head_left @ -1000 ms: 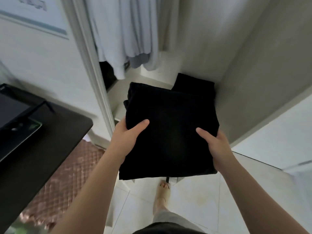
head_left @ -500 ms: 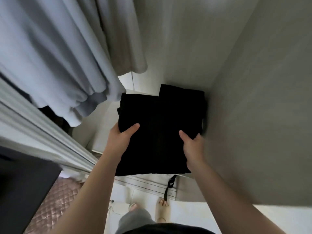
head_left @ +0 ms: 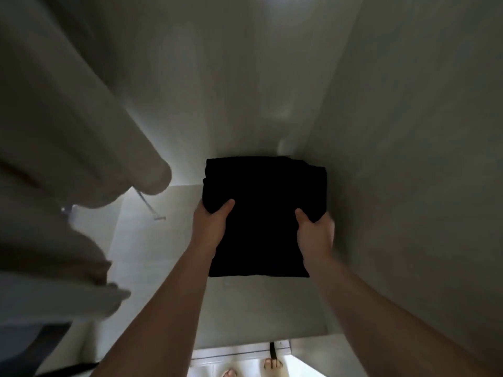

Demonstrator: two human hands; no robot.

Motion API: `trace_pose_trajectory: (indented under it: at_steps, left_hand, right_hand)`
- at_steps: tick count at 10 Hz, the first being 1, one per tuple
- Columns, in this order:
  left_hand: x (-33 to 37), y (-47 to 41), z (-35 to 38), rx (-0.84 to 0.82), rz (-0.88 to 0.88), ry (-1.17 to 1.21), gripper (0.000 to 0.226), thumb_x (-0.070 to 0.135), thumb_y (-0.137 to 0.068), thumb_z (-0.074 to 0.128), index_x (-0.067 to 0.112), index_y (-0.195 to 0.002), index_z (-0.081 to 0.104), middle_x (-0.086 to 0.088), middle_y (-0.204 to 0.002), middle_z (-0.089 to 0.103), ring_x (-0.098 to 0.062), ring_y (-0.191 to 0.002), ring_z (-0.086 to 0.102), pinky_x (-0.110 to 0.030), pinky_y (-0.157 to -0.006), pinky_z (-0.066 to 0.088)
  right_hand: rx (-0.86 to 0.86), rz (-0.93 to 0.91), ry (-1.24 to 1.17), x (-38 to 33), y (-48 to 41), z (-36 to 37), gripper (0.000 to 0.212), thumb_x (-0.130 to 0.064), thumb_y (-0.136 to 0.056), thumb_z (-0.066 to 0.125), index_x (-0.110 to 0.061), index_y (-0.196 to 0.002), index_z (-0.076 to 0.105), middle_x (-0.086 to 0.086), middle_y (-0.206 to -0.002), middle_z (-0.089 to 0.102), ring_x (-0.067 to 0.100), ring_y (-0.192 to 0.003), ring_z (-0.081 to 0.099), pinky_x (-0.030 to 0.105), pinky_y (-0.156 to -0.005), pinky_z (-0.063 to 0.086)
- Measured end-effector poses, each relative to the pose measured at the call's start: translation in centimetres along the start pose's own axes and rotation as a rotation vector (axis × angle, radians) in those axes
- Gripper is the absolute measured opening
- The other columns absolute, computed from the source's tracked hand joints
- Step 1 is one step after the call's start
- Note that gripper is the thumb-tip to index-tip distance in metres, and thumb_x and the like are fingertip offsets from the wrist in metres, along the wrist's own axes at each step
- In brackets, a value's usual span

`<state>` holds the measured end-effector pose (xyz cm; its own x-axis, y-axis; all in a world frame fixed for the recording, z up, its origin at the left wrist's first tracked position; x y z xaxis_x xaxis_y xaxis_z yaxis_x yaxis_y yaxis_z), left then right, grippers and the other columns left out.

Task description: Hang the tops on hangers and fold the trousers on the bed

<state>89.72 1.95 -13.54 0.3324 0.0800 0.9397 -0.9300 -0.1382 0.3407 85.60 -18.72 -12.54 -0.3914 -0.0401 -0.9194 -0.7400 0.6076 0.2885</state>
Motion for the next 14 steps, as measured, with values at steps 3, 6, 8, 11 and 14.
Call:
trace_pose_trajectory:
  at_steps: [3,6,8,11,14]
  left_hand:
    - [-7.5,-8.2,3.9,0.096,0.462,-1.005,0.065,0.047,-0.102,0.045,0.036,-0.16,0.018,-0.003,-0.17,0.008,-0.032,-0.155,0.008,-0.051,-0.123,0.021]
    - [-12.3,-15.0,5.6,0.075,0.486,-1.062,0.058,0.055,-0.105,0.026,0.049,-0.158,0.004,0.004,-0.17,-0.006,-0.029,-0.156,-0.005,-0.045,-0.124,0.008]
    - [-11.7,-14.6,6.4,0.04,0.378,-1.104,0.058,0.055,-0.105,0.026,0.051,-0.157,0.0,0.005,-0.169,-0.012,-0.028,-0.156,-0.009,-0.048,-0.125,0.007]
    - [-11.9,-4.6,4.6,-0.131,0.209,-1.359,0.064,0.056,-0.104,0.019,0.044,-0.156,-0.018,0.0,-0.167,-0.024,-0.029,-0.155,-0.013,-0.052,-0.125,0.005]
    - [-14.5,10.8,-1.0,-0.364,0.014,-1.267,0.07,0.055,-0.103,0.035,0.042,-0.16,-0.004,0.006,-0.168,-0.018,-0.022,-0.156,-0.01,-0.051,-0.125,0.005]
  right_hand:
    - [-0.111,-0.532,0.881,3.9,-7.9,6.2,0.077,-0.036,-0.098,0.056,-0.036,-0.159,0.01,-0.003,-0.169,-0.002,0.024,-0.154,0.002,0.053,-0.121,0.011]
    - [-0.101,-0.585,1.191,10.3,-13.8,11.1,0.061,-0.053,-0.102,0.012,-0.041,-0.157,-0.011,-0.002,-0.168,-0.014,0.029,-0.154,-0.014,0.061,-0.121,0.005]
    - [-0.178,-0.522,1.232,10.3,-14.6,10.5,0.061,-0.055,-0.1,0.007,-0.042,-0.153,-0.021,-0.004,-0.165,-0.025,0.027,-0.152,-0.023,0.059,-0.121,-0.002]
    - [-0.513,-0.391,1.338,8.6,-8.8,4.3,0.067,-0.063,-0.101,0.015,-0.041,-0.156,-0.015,-0.007,-0.166,-0.023,0.02,-0.153,-0.02,0.054,-0.123,-0.005]
    - [-0.68,-0.161,1.24,9.0,4.5,-3.7,0.064,-0.057,-0.104,0.026,-0.039,-0.16,0.001,-0.007,-0.168,-0.011,0.022,-0.155,-0.005,0.057,-0.122,0.006]
Point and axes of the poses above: each hand's wrist, its own y-axis away from the middle knuckle, its own z-axis out of the palm, x = y × z, the point moved 1 cm from there along -y, towards the middle knuckle
